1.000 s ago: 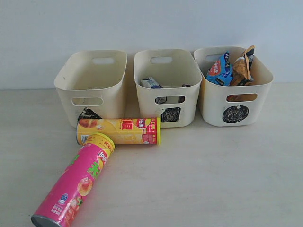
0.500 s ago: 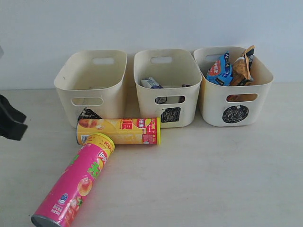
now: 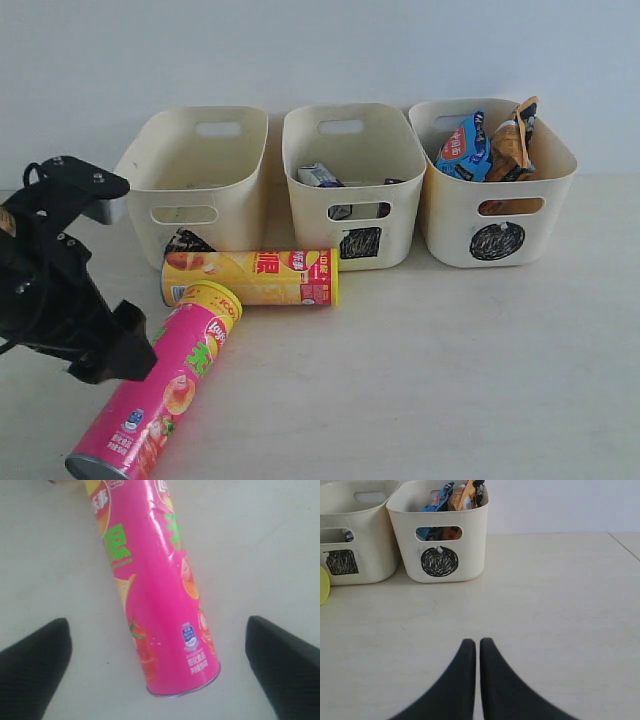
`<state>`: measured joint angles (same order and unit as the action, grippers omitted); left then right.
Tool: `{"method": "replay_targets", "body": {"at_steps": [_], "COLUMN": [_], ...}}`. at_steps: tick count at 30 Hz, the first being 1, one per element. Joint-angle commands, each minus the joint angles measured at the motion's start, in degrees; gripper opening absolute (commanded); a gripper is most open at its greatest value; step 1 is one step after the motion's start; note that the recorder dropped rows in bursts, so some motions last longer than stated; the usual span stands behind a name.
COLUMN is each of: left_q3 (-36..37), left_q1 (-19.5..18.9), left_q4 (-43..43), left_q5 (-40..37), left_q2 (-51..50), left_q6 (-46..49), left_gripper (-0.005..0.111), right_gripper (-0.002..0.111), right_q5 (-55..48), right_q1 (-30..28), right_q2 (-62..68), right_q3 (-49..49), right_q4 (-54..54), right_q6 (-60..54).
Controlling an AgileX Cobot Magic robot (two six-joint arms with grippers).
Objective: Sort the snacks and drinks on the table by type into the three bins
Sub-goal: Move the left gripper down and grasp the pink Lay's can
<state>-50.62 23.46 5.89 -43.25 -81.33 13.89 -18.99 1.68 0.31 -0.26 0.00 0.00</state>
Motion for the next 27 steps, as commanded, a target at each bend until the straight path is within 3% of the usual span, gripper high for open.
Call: {"method": "replay_targets", "body": {"at_steps": [1,5,22,27], "left_q3": [-0.94,-1.03,-1.03,-1.03], "left_q1": [0.58,0.58,0.58,0.58], "left_q4": [3.56,7.36,7.21,6.32], "left_q5": [0.13,1.21,12.22,12.34], "left_q2": [-3.37,-7.46,-19.06,-22.17], "left_q6": [3.07,6.1,6.1,6.1], "left_gripper": [0.102,0.102,0.1,0.094], "right_gripper": [0.0,0.0,0.0,0.0], "right_q5": [0.43,0.43,0.43,0.43], "right_q1": [0.1,0.1,0.1,0.1], "right_q2": [-0.31,-0.31,-0.31,-0.31], "right_q3": [0.26,0.26,0.26,0.26], "right_q4": [-0.43,-0.43,-0.43,-0.43], "right_q6": [0.0,0.0,0.0,0.0]}}
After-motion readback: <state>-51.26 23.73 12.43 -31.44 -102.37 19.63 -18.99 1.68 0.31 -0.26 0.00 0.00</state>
